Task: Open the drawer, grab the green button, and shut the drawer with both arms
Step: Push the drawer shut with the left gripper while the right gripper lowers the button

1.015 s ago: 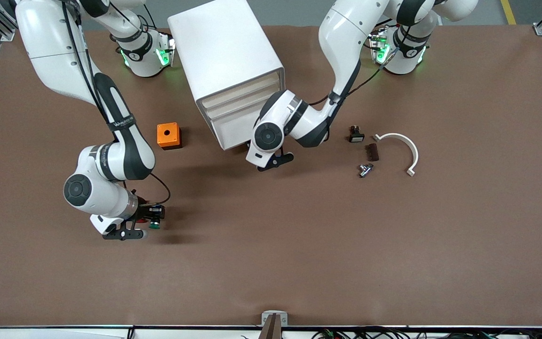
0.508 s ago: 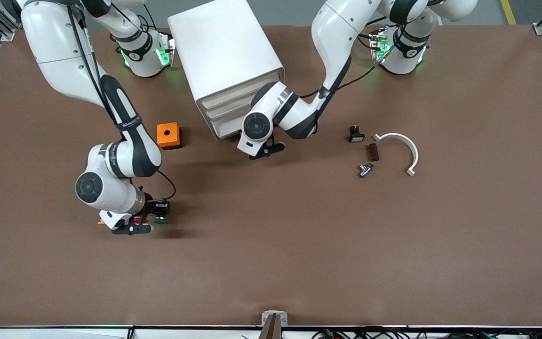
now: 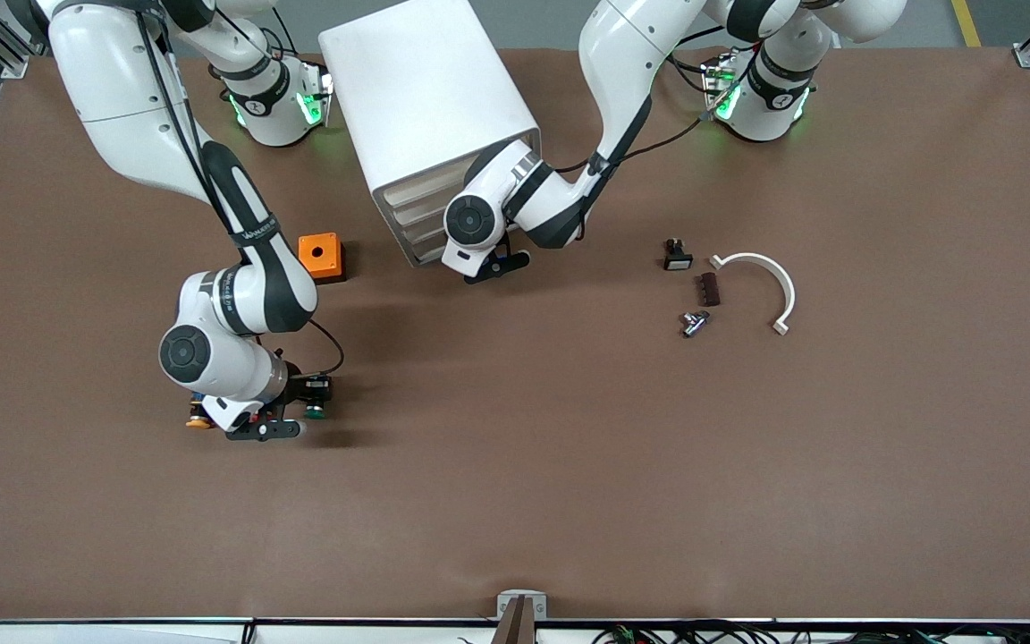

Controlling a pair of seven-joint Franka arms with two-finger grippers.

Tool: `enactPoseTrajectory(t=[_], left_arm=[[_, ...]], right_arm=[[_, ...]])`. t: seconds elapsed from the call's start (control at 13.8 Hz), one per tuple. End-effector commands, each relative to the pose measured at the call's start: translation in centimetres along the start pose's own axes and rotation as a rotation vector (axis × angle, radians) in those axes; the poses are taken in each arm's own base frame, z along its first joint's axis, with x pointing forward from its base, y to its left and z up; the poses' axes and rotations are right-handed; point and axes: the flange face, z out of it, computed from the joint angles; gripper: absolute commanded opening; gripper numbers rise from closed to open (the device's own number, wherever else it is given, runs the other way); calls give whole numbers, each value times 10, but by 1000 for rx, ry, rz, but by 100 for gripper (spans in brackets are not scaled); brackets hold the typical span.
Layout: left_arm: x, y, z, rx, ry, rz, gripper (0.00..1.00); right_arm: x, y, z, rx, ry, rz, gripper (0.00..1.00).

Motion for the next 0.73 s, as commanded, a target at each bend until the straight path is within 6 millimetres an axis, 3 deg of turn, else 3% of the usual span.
enactPoseTrajectory(t=[0.0, 0.15, 0.29, 0.36, 0.51, 0.65], left_arm=[[-13, -1, 34, 43, -26, -22, 99], [-11, -1, 32, 41, -19, -19, 99], [1, -4, 24, 34, -7, -13, 99], [16, -9, 13, 21, 0, -30, 99], [47, -18, -14, -14, 16, -63, 99], [68, -25, -39, -52, 21, -89, 99]], right_arm=[[0, -1, 1, 2, 7, 13, 40], [1, -3, 0, 4, 10, 12, 51], [3, -1, -4, 5, 16, 14, 83], [4, 3, -8, 6, 21, 21, 100], [10, 8, -26, 10, 45, 30, 100], [16, 36, -50, 15, 82, 59, 100]])
